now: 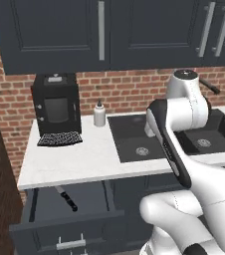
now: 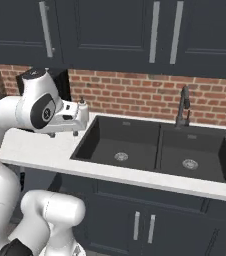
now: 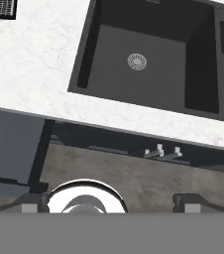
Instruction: Pick up the knife from the drawer and place it on the cutting board. Then place the meat from the plate to the cutting board.
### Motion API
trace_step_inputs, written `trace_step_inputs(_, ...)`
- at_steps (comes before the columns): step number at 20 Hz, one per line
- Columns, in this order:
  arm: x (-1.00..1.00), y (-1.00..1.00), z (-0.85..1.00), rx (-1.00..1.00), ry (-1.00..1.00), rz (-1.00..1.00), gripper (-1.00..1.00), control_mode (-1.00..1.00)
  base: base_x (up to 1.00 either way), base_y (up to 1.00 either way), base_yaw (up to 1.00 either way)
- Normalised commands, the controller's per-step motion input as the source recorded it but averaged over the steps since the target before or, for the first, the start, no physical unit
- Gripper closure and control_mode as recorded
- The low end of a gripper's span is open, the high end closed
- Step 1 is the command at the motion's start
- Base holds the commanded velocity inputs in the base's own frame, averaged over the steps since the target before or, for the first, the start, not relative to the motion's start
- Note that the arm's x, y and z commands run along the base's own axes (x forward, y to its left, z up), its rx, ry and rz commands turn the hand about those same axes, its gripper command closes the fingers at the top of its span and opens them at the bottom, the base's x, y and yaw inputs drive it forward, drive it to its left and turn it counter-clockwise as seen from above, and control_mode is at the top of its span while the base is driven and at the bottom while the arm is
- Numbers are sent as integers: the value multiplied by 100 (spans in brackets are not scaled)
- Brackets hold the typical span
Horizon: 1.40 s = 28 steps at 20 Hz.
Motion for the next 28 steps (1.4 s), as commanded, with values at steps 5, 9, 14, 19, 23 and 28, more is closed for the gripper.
trace_step_inputs(5, 0, 0, 0, 0, 0, 0, -100, 100, -8, -95, 39)
trace_step_inputs(9, 0, 0, 0, 0, 0, 0, -100, 100, -22, -16, 90)
trace_step_inputs(14, 0, 0, 0, 0, 0, 0, -100, 100, -17, 0, 100)
trace_step_inputs(19, 0, 0, 0, 0, 0, 0, -100, 100, -20, -2, 97)
trace_step_inputs(23, 0, 0, 0, 0, 0, 0, -100, 100, -30, -54, 76)
trace_step_inputs(28, 0, 0, 0, 0, 0, 0, -100, 100, -10, -51, 29)
